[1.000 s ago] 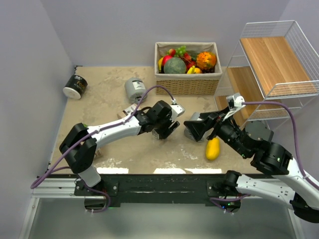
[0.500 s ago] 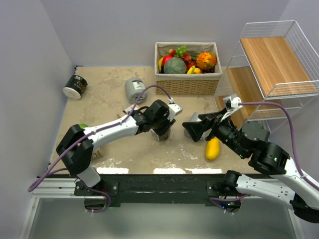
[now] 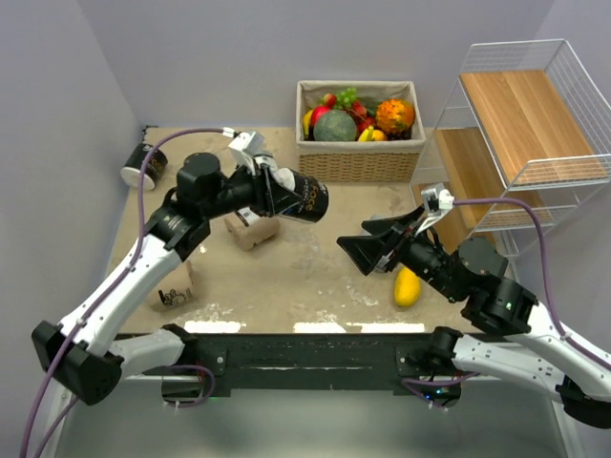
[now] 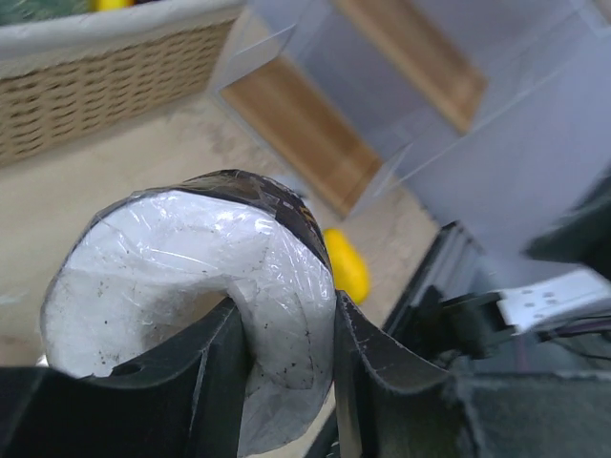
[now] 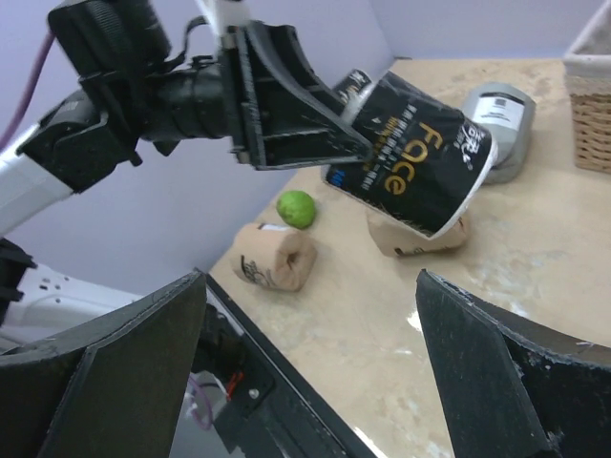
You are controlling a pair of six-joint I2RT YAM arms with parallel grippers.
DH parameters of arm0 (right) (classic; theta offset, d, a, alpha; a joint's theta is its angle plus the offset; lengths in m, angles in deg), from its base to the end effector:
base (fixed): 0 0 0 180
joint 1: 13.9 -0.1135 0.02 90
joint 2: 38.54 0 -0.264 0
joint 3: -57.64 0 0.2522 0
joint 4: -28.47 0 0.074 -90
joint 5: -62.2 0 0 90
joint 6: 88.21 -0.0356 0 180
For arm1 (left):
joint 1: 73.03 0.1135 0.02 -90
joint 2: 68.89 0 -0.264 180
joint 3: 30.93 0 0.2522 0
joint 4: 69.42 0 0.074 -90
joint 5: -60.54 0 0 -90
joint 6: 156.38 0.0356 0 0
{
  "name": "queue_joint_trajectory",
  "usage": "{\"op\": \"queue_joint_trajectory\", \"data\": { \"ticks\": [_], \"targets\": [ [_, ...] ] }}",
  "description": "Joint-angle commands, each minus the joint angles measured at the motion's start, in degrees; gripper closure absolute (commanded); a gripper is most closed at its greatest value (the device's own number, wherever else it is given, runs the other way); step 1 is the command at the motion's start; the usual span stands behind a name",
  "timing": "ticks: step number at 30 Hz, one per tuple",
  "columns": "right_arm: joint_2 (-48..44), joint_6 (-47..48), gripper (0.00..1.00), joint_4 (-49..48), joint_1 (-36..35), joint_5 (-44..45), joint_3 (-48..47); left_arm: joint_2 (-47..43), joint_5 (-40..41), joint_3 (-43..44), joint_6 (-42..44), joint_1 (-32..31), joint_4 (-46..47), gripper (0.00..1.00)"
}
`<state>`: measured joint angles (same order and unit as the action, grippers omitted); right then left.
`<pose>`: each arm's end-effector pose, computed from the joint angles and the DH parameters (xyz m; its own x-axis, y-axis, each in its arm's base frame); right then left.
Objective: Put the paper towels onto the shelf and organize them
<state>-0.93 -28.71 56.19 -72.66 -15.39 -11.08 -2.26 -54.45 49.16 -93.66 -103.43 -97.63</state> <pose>0.0767 0.1118 0.4114 -0.3409 0.3937 -0.8537 -0.6392 0.5688 0.5176 0.2195 -0.1462 0.3875 -0.5669 -0.1491 -0.8102 0.6202 0.5701 -0.5388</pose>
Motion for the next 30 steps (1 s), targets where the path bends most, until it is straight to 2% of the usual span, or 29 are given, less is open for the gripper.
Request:
{"op": "queue_joint_trajectory", "data": {
  "ticks": [1, 5, 10, 23, 30],
  "targets": [
    [-3.14, -4.56, 0.07, -14.90, -0.12, -3.00, 5.55, -6.76, -13.06, -4.26, -16.55, 0.33, 15.92, 0.71],
    [-3.16, -6.06, 0.07, -22.99, -0.04, -7.21, 7.85, -12.92, -13.59, -7.43, -22.53, 0.25, 22.70, 0.70],
    [0.36, -6.15, 0.06, -24.06, -0.04, -11.78, 5.65, -15.30, -15.17, -10.51, -27.73, 0.25, 29.22, 0.69],
    [2.21, -9.57, 0.08, -29.77, -0.04, -9.59, 6.09, -14.87, -18.77, -16.58, -39.33, 0.25, 48.63, 0.67],
    [1.68, -9.14, 0.09, -25.21, -0.04, -5.30, 4.86, -14.69, -18.60, -16.14, -38.99, 0.25, 48.74, 0.67]
  ]
}}
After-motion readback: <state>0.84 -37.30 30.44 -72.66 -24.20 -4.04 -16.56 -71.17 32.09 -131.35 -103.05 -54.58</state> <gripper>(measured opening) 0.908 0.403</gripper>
